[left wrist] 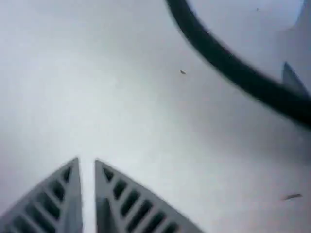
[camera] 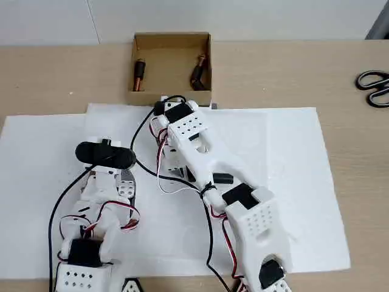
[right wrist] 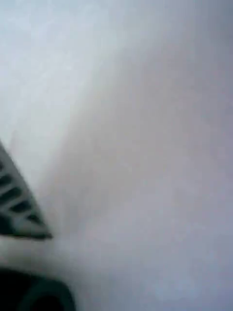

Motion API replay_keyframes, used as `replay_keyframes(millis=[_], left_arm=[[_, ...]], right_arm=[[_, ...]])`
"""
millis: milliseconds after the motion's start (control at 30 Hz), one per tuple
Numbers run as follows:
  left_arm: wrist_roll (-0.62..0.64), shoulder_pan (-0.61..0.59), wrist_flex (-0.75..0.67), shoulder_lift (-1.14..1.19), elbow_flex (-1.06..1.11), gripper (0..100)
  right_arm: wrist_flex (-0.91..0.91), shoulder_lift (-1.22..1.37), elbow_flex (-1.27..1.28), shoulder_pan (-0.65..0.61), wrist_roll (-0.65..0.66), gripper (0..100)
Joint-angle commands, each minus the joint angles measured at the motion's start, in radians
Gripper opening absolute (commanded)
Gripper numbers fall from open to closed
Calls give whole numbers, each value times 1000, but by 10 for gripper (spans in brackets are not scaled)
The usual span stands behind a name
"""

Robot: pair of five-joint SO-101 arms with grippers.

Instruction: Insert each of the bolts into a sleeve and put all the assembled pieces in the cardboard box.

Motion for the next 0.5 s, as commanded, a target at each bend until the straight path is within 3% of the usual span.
replay_keyframes(millis=[0, 100, 467], left_arm=[[-2, -5, -18, -12, -7, 7], [-2, -5, -18, -12, -7, 7], [5, -5, -18, -12, -36, 7]], right_arm=[[-19, 15, -2, -5, 11, 126], [-25, 15, -3, -4, 12, 29], [24, -150, -9, -5, 8, 2]])
